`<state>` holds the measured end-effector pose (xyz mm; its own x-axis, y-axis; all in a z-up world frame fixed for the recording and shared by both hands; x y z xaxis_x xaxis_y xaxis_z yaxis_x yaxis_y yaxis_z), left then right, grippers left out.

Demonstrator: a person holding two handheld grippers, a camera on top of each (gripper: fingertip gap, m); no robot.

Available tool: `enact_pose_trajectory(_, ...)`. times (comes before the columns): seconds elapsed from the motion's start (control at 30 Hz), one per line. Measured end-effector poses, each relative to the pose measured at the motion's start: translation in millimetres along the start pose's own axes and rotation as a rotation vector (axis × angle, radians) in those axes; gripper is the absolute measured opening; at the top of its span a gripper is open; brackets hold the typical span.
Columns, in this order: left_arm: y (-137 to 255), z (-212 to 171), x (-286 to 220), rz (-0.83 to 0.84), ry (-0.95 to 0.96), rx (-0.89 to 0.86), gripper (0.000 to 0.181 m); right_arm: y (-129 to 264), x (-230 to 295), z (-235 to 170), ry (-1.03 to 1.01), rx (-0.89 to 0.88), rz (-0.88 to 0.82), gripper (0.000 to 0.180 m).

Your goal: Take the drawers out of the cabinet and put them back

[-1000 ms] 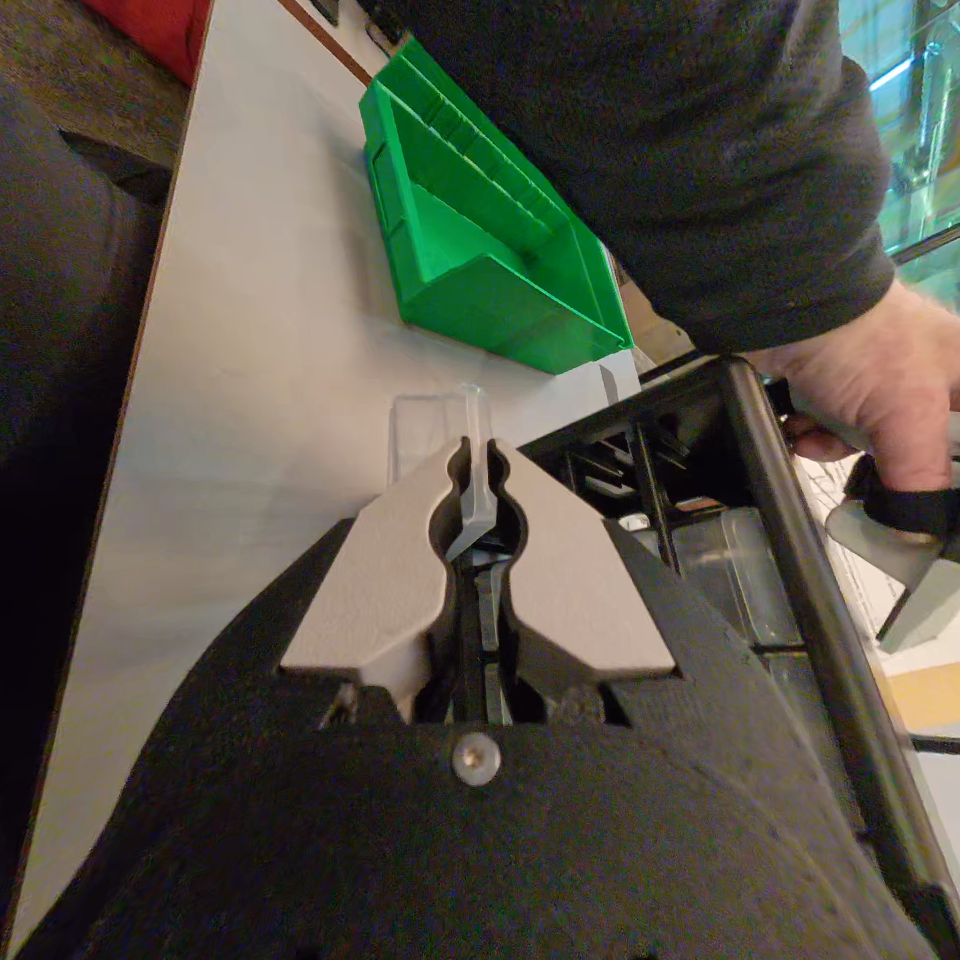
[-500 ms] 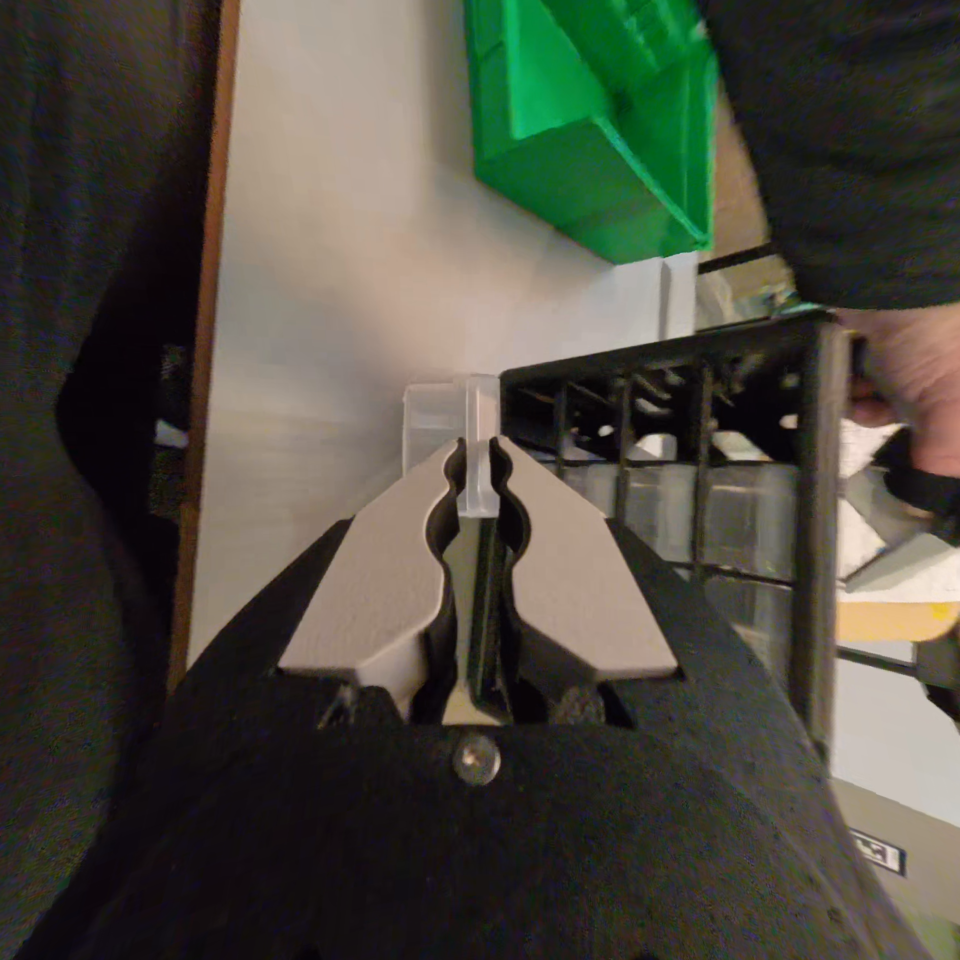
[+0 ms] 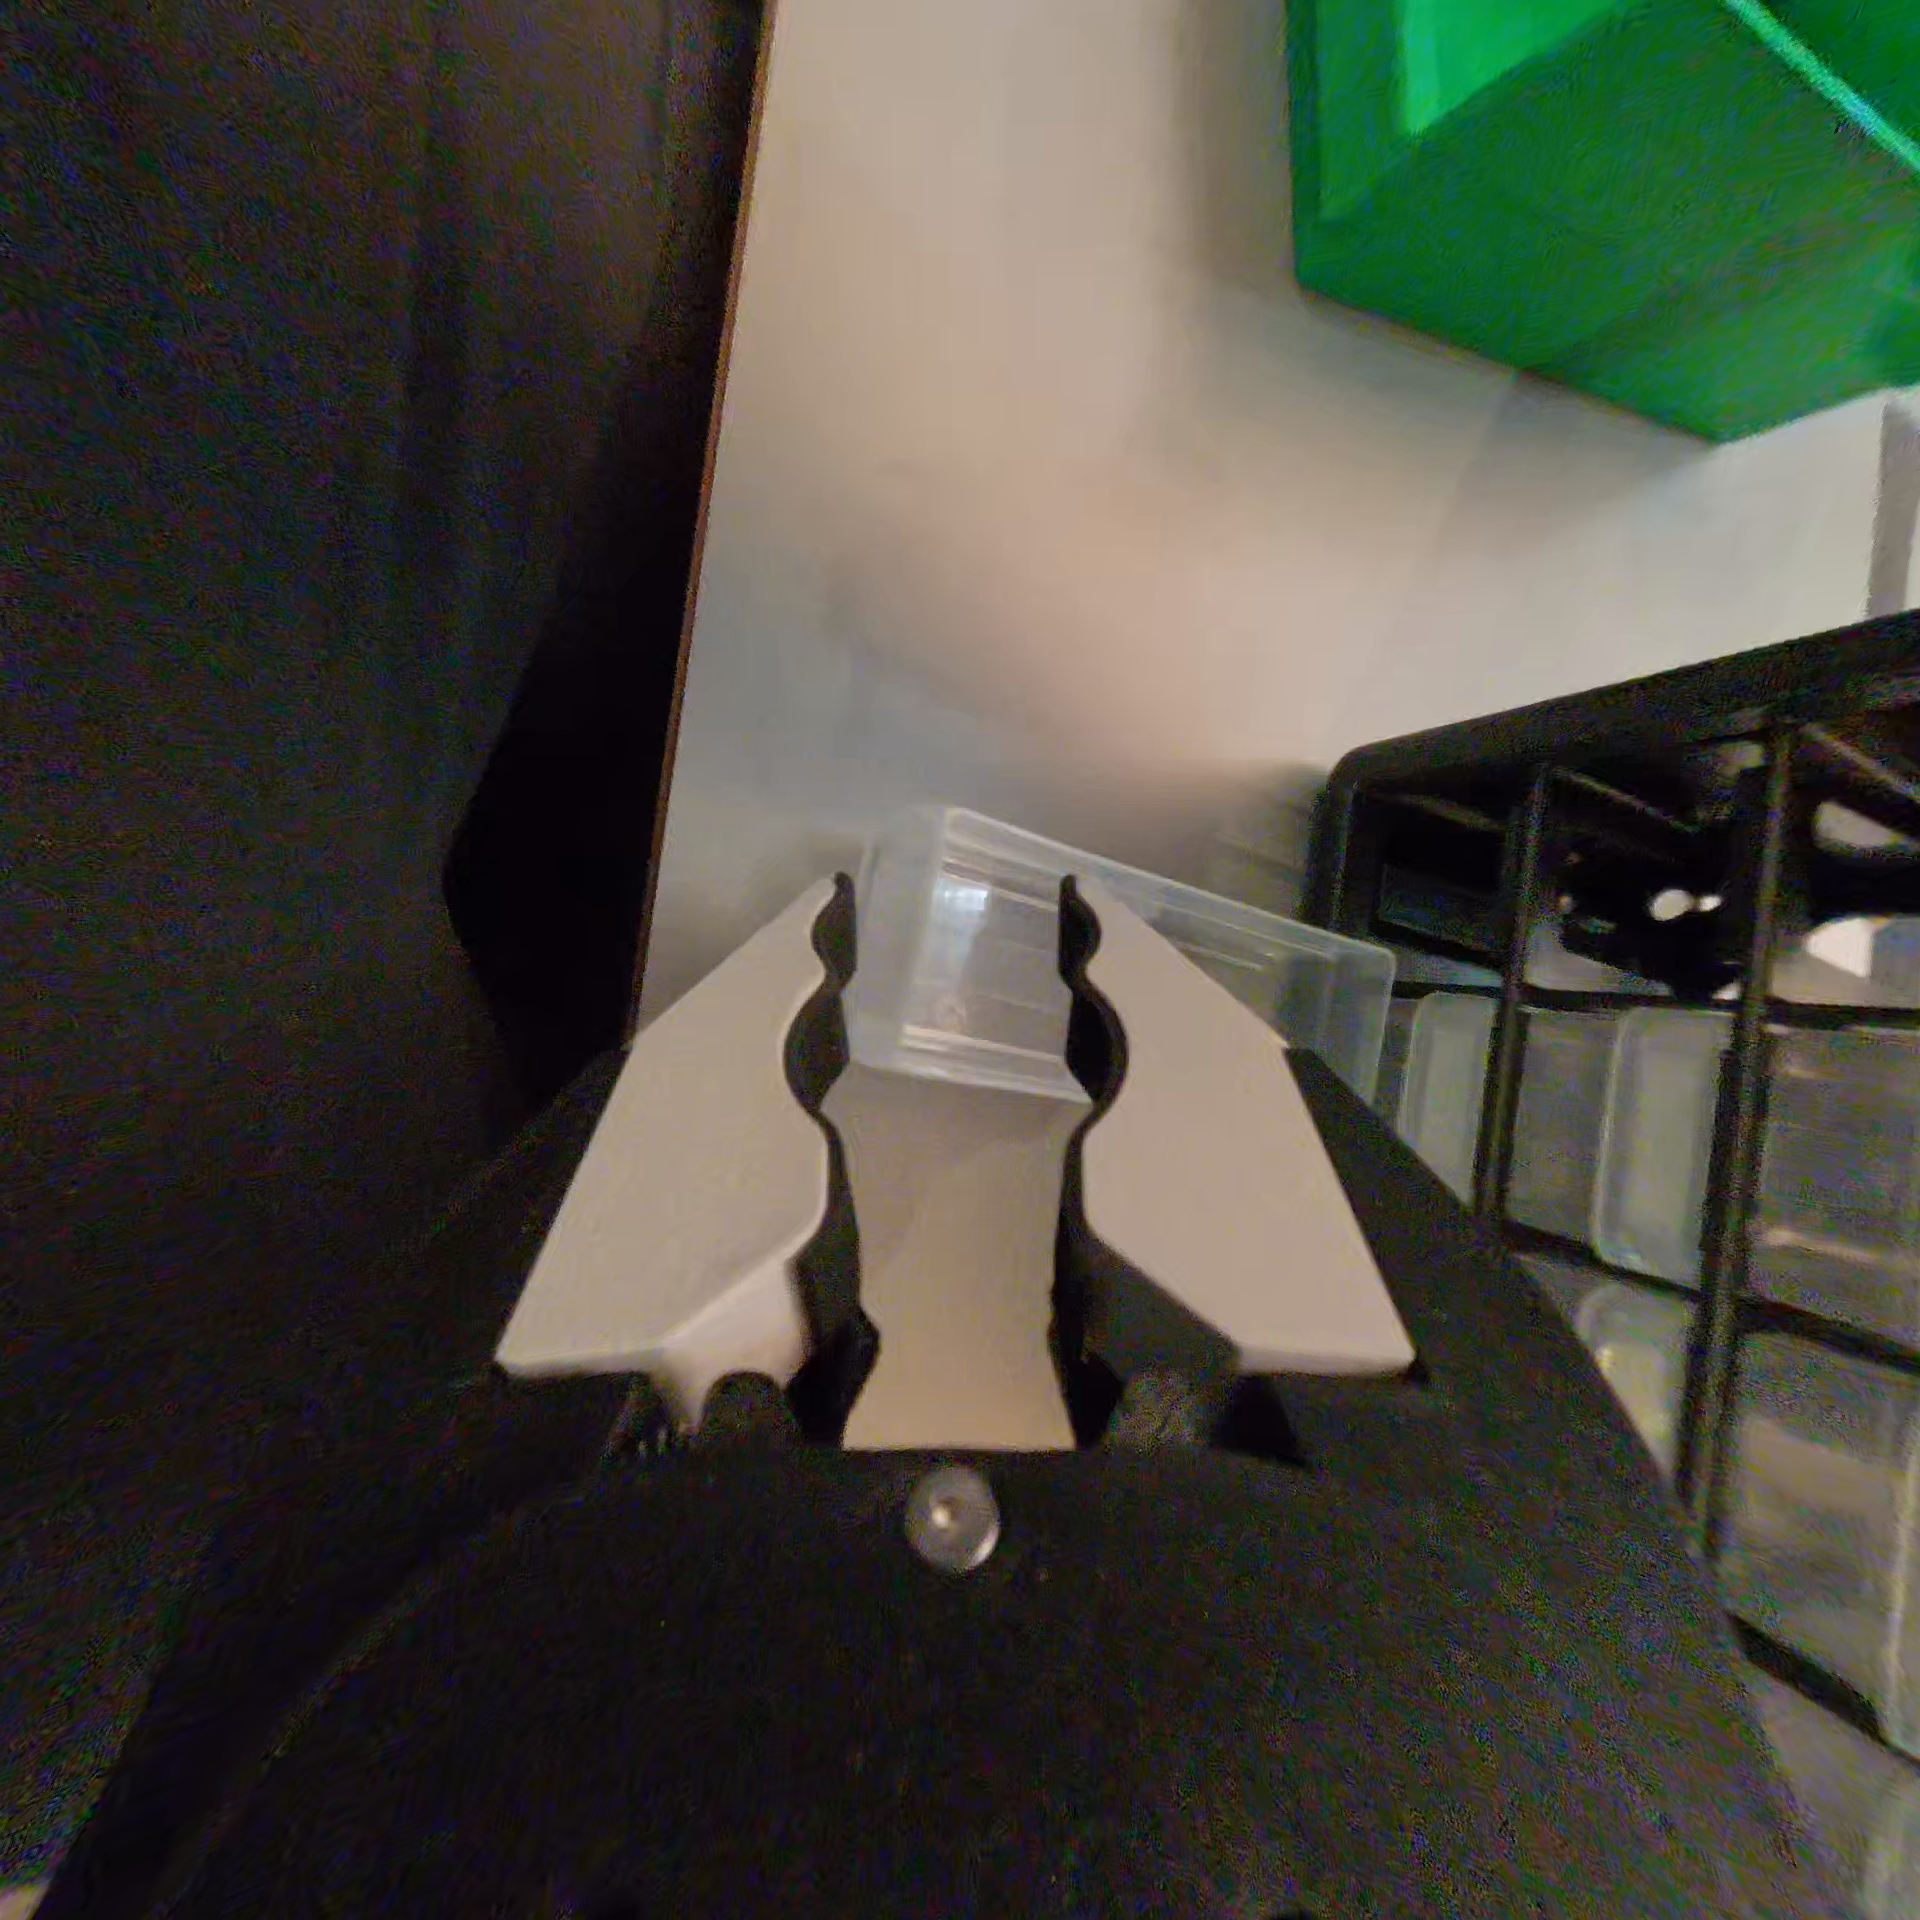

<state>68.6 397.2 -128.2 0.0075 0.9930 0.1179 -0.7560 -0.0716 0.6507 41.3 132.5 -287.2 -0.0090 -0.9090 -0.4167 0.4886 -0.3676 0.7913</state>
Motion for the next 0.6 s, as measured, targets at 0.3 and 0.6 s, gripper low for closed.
enact_pose_trajectory(0.3, 0.3, -0.1, -0.2, 0.003, -0.004, -0.002, 0.01, -1.7, -12.2, -38.9, 0.358, 0.108, 0.156, 0.031)
enact_pose_trajectory(0.6, 0.5, -0.1, -0.4, 0.003, -0.007, -0.003, 0.01, -14.0, -11.9, -39.1, 0.398, 0.131, 0.136, 0.0)
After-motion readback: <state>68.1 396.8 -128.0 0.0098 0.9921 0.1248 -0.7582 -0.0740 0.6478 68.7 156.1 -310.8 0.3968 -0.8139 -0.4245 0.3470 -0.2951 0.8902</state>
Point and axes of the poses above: each gripper's, where its closed fingertips meet, y back along the fingers, z out of its top, x = y × z across the jaws, the point moved 7 cm from there along y, back along the fingers, and after that the axes turned 2 degrees about x, right-handed, at the moved point
